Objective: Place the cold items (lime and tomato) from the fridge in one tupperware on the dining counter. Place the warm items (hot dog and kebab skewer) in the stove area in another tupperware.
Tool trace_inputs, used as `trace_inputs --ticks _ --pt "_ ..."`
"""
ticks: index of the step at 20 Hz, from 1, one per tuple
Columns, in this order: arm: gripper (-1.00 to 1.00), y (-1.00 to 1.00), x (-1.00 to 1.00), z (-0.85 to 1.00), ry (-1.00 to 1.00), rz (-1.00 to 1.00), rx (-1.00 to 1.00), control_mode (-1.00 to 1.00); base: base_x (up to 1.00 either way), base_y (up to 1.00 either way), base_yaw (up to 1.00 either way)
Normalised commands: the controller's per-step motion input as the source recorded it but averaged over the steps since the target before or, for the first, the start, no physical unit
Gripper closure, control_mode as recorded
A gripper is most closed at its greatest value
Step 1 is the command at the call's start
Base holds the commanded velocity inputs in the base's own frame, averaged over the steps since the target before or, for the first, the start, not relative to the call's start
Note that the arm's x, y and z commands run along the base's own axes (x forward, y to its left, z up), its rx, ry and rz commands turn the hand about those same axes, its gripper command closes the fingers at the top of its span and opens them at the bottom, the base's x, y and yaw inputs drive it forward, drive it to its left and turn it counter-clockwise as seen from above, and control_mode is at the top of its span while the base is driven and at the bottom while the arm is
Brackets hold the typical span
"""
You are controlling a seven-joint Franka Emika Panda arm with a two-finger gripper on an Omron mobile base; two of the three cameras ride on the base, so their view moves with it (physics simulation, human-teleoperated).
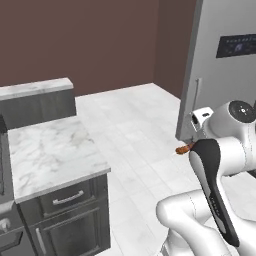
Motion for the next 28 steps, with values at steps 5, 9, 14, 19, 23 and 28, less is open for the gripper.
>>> trace_inputs --ticks 5,9,14,19,23,28 --pt "1.00 0.00 0.00 0.00 0.00 0.00 0.00 1.00 0.37 -0.28 0.09" --pt "1.00 0.00 0.00 0.00 0.00 0.00 0.00 1.00 0.46 -0.13 0.07" --pt "1.00 0.00 0.00 0.00 0.00 0.00 0.00 1.00 0.44 -0.32 0.06" --pt "1.00 0.00 0.00 0.00 0.00 0.00 0.00 1.00 0.43 -0.36 0.07" --pt "1.00 0.00 0.00 0.00 0.00 0.00 0.00 1.00 0.54 -0.07 0.05" --pt "1.00 0.00 0.00 0.00 0.00 0.00 0.00 1.00 0.71 0.00 0.02"
